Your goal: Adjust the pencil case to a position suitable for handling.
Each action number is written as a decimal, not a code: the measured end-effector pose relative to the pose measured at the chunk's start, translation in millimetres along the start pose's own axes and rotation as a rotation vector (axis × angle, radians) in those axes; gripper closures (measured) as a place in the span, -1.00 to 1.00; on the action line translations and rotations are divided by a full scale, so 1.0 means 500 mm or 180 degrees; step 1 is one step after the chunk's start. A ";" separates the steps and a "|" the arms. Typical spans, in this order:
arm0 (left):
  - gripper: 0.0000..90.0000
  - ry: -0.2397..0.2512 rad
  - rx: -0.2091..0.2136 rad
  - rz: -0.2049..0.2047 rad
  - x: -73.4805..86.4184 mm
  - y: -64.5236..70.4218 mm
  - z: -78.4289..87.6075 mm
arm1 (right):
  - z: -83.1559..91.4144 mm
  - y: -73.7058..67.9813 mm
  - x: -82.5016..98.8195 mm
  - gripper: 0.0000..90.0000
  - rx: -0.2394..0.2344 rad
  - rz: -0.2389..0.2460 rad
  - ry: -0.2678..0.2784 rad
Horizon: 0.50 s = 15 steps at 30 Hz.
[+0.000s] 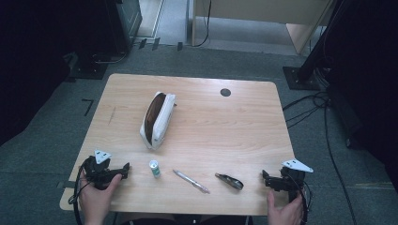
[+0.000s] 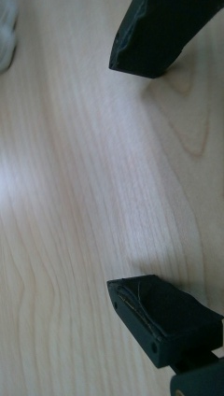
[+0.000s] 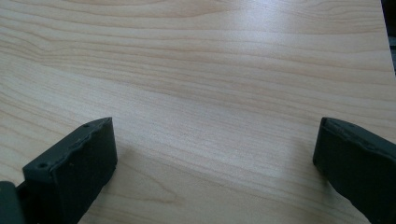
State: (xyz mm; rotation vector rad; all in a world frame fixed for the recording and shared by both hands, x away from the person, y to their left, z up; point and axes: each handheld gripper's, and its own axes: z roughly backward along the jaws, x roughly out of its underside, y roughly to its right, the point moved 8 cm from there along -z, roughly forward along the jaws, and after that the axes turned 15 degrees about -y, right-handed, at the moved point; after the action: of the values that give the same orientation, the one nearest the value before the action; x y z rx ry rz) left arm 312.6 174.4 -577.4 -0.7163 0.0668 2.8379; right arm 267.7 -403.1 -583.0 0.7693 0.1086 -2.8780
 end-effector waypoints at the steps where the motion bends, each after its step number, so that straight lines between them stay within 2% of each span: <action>1: -1.00 0.0004 0.0010 -0.0025 -0.001 0.000 0.000 | 0.000 0.000 0.000 -1.00 -0.0001 0.0001 0.0000; 2: -1.00 -0.0009 0.0019 -0.0041 0.000 -0.002 0.001 | 0.000 0.000 0.000 -1.00 -0.0001 0.0000 0.0000; 3: -0.95 0.0003 0.0001 0.0004 0.000 -0.005 0.006 | 0.000 0.000 0.000 -1.00 0.0000 0.0001 0.0001; 4: -0.79 0.0025 -0.0025 0.0049 0.000 -0.009 0.010 | 0.001 0.000 0.002 -1.00 0.0046 -0.0077 0.0001; 5: -0.60 0.0070 -0.0111 0.0131 0.000 -0.018 0.015 | 0.002 0.000 0.003 -1.00 0.0052 -0.0092 0.0000; 6: -0.57 0.0070 -0.0111 0.0131 0.000 -0.018 0.015 | 0.002 0.001 0.004 -1.00 0.0052 -0.0097 0.0001; 7: -0.57 0.0078 -0.0143 0.0162 -0.002 -0.021 0.016 | 0.002 0.001 0.004 -1.00 0.0052 -0.0097 0.0001; 8: -0.59 0.0067 -0.0125 0.0168 -0.004 -0.023 0.018 | 0.002 0.001 0.004 -1.00 0.0054 -0.0094 0.0003; 9: -0.62 0.0057 -0.0051 0.0175 -0.011 -0.023 0.022 | 0.002 0.001 0.004 -1.00 0.0054 -0.0093 0.0004; 11: -0.62 0.0064 -0.0050 0.0165 -0.016 -0.023 0.024 | 0.002 0.001 0.004 -1.00 0.0054 -0.0093 0.0004; 12: -0.62 0.0094 -0.0035 0.0134 -0.028 -0.021 0.031 | 0.002 0.001 0.004 -1.00 0.0054 -0.0092 0.0004; 15: -0.61 0.0158 0.0046 0.0147 -0.046 -0.018 0.042 | 0.002 0.001 0.004 -1.00 0.0055 -0.0092 0.0004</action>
State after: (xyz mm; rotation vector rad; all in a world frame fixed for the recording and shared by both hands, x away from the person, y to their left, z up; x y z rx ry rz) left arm 324.5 180.8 -548.2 -0.7923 0.1131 2.8601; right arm 265.6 -403.8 -583.0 0.7790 0.0958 -2.9096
